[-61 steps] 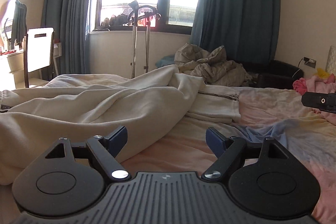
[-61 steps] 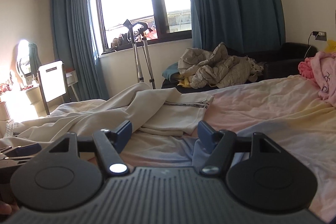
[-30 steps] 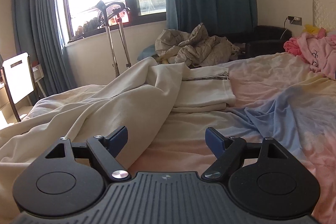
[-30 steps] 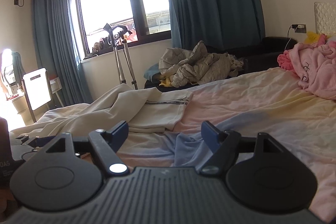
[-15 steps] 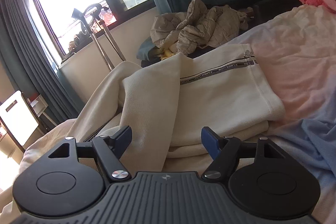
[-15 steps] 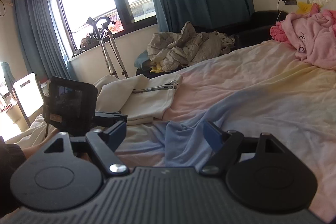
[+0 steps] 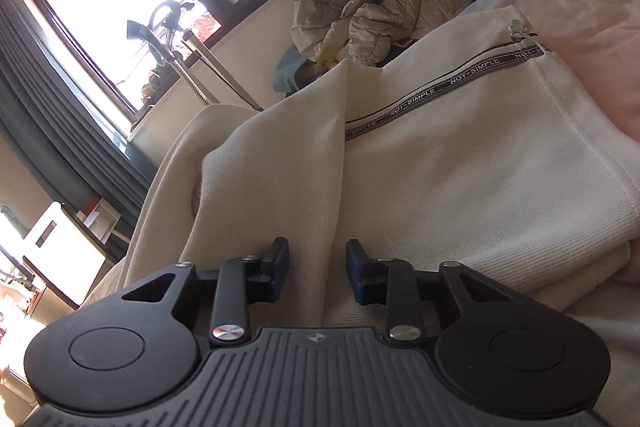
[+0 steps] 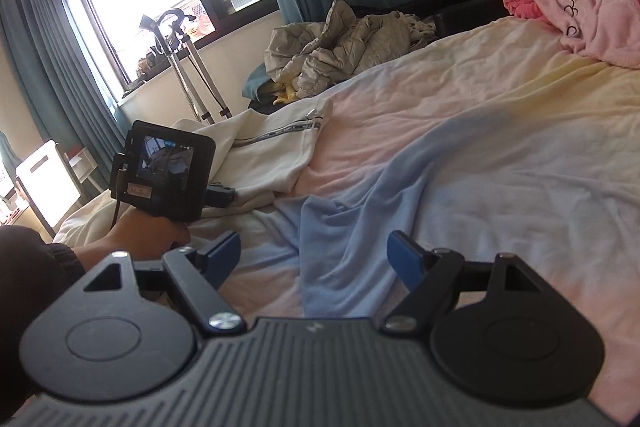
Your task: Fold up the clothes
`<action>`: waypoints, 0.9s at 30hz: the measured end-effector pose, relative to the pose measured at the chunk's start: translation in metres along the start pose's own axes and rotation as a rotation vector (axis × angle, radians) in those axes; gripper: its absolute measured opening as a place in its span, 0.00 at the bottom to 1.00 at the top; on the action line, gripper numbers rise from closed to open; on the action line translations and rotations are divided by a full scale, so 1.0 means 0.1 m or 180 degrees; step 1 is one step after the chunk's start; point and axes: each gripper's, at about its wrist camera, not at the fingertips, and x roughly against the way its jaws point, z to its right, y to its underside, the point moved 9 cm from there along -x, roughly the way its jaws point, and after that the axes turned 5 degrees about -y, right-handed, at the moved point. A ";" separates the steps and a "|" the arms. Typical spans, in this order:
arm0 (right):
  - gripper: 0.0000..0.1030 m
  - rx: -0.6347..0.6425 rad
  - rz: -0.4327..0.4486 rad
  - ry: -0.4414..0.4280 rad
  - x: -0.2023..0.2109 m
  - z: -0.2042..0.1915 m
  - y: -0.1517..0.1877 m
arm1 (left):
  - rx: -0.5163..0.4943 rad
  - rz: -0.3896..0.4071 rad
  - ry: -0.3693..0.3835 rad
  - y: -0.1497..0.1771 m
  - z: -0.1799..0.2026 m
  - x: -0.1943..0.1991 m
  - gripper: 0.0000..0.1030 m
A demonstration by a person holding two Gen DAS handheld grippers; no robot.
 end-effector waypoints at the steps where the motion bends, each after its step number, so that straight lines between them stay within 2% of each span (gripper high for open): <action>1: 0.79 0.0007 -0.0003 0.0003 0.00 0.00 0.01 | 0.0057 -0.0014 0.0035 0.01 -0.05 0.02 0.05; 5: 0.79 0.0042 -0.0033 0.0018 -0.02 0.00 0.03 | 0.0250 0.0140 0.0239 -0.03 -0.31 0.37 0.04; 10: 0.79 0.0095 0.0028 0.0045 0.04 -0.01 0.01 | 0.0615 0.0389 0.0634 -0.09 -0.77 1.14 0.04; 13: 0.79 0.0061 0.0067 0.0022 0.07 0.01 -0.02 | 0.0793 0.0470 0.0827 -0.03 -1.03 1.60 0.04; 16: 0.79 -0.0039 0.0117 -0.0079 0.15 0.01 -0.05 | 0.0973 0.0599 0.1024 0.13 -1.24 2.10 0.04; 20: 0.79 -0.0232 0.0190 -0.0231 0.28 0.01 -0.10 | 0.1289 0.0714 0.1302 0.50 -1.39 2.76 0.03; 24: 0.79 -0.0530 0.0172 -0.0422 0.36 0.02 -0.10 | 0.1686 0.0699 0.1507 1.00 -1.37 3.21 0.03; 27: 0.79 -0.0794 0.0119 -0.0585 0.40 0.04 -0.06 | 0.1976 0.0597 0.1594 1.31 -1.31 3.30 0.03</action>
